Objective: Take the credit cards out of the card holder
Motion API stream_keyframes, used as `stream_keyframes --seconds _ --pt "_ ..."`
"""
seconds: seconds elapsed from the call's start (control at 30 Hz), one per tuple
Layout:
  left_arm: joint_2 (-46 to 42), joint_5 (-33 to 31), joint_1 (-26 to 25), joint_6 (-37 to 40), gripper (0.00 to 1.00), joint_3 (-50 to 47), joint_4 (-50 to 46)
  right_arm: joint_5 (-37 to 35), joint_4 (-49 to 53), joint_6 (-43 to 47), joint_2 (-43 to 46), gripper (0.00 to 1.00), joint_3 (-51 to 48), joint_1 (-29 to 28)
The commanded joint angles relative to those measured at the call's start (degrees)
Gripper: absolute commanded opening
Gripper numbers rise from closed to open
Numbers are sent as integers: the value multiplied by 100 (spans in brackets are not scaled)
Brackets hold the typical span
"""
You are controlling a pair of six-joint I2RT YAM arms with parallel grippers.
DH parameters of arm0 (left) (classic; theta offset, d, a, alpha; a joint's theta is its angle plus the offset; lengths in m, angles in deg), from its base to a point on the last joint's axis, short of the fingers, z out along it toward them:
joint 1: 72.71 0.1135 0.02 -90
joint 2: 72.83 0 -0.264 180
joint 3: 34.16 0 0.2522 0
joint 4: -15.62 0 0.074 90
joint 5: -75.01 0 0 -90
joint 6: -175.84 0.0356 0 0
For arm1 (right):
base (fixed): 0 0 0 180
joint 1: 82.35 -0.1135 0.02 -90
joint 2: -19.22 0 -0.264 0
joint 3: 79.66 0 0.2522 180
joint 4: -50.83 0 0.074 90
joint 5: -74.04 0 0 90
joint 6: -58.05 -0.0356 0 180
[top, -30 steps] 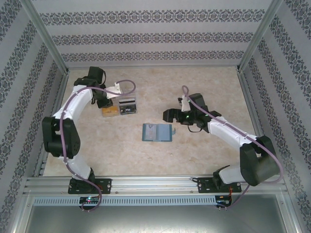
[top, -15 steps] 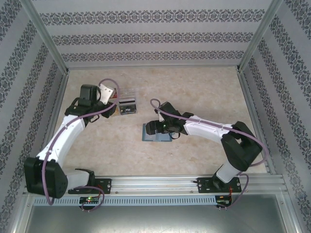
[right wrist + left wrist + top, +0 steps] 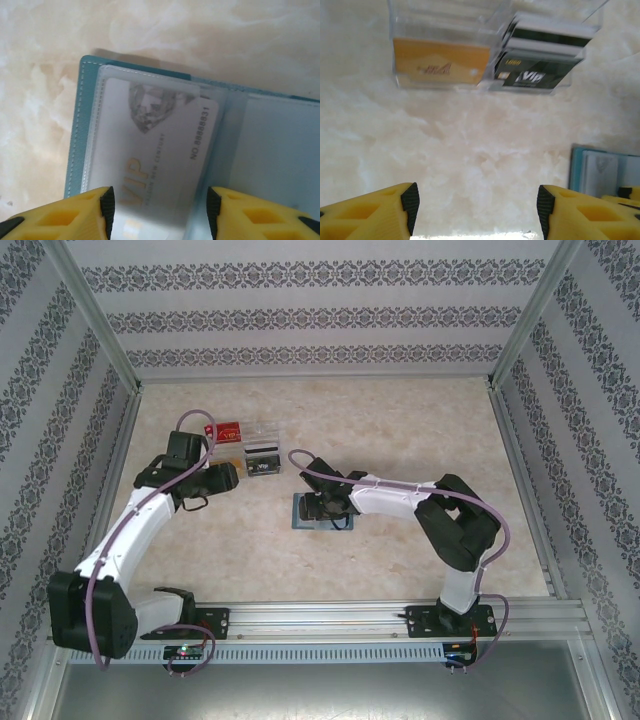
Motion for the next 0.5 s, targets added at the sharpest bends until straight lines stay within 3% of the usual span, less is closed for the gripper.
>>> stream_keyframes --seconds 0.0,0.2,0.33,0.47 --pt "169 -34 -18 -430 67 179 -605 -360 319 -170 -166 48 71 -70" --pt "452 349 -21 -675 83 71 -389 -329 440 -75 -228 37 1 8" --pt "812 960 -21 -883 83 20 -122 -257 334 -47 -162 32 -203 100" --pt "1179 2052 -88 -1272 75 -29 390 -2 54 -47 -12 30 -517 243"
